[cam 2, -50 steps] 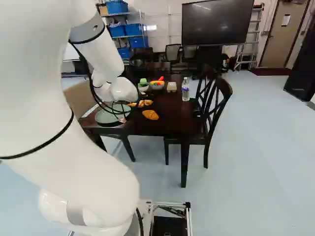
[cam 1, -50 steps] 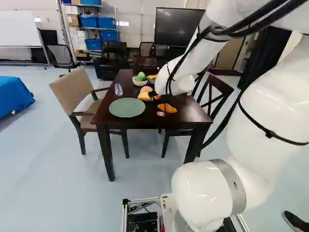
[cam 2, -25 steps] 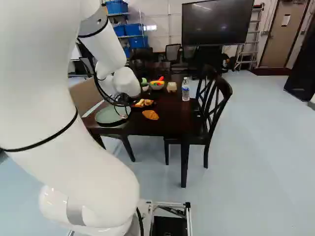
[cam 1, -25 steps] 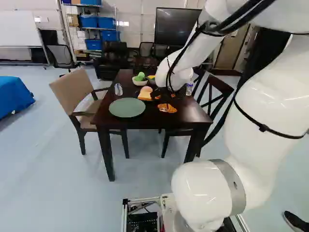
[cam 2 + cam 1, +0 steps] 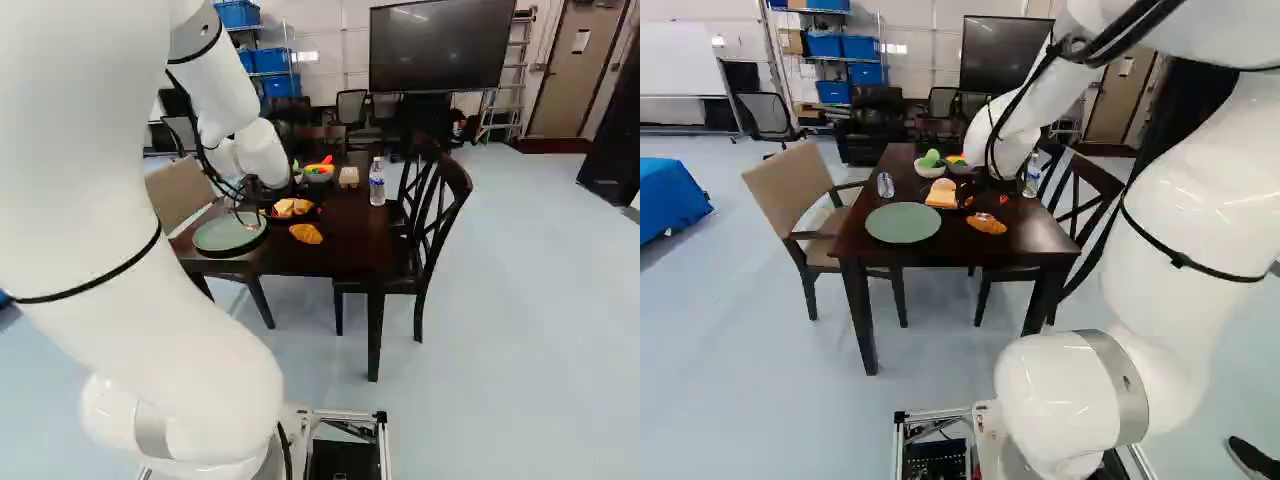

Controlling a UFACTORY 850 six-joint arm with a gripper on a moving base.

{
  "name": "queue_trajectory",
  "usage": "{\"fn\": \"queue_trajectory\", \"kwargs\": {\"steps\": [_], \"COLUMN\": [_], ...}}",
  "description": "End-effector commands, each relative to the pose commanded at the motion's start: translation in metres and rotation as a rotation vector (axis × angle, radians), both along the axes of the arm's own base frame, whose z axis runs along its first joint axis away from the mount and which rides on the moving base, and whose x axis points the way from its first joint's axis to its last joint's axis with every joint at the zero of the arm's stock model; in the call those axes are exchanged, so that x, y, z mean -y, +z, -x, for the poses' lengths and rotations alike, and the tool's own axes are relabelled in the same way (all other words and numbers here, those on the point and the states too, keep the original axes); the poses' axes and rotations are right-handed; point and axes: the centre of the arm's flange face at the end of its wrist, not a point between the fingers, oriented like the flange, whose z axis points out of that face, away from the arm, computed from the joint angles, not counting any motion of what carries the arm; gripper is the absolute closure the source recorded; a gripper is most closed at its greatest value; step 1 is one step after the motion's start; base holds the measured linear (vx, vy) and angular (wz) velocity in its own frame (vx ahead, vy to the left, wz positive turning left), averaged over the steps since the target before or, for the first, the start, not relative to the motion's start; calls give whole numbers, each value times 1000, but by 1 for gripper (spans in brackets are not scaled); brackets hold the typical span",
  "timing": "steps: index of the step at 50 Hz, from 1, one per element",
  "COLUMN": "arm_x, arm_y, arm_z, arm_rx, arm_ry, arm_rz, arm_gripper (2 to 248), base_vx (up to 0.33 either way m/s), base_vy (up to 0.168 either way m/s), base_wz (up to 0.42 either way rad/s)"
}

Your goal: Move the croissant to the empty plate

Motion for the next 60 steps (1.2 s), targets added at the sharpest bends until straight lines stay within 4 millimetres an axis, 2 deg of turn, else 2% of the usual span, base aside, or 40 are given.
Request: {"fn": "queue_trajectory", "kwargs": {"steps": [37, 50, 60], "arm_x": [12, 13, 13], "arm_y": [35, 50, 50], "arm_z": [-14, -10, -9], "arm_rx": [-162, -194, -202], "arm_ry": [-40, -45, -46], "arm_rz": [18, 22, 23], "arm_gripper": [3, 3, 3], "base_vx": [0, 0, 0], "base_vy": [0, 0, 0], "base_wz": [0, 0, 0]}}
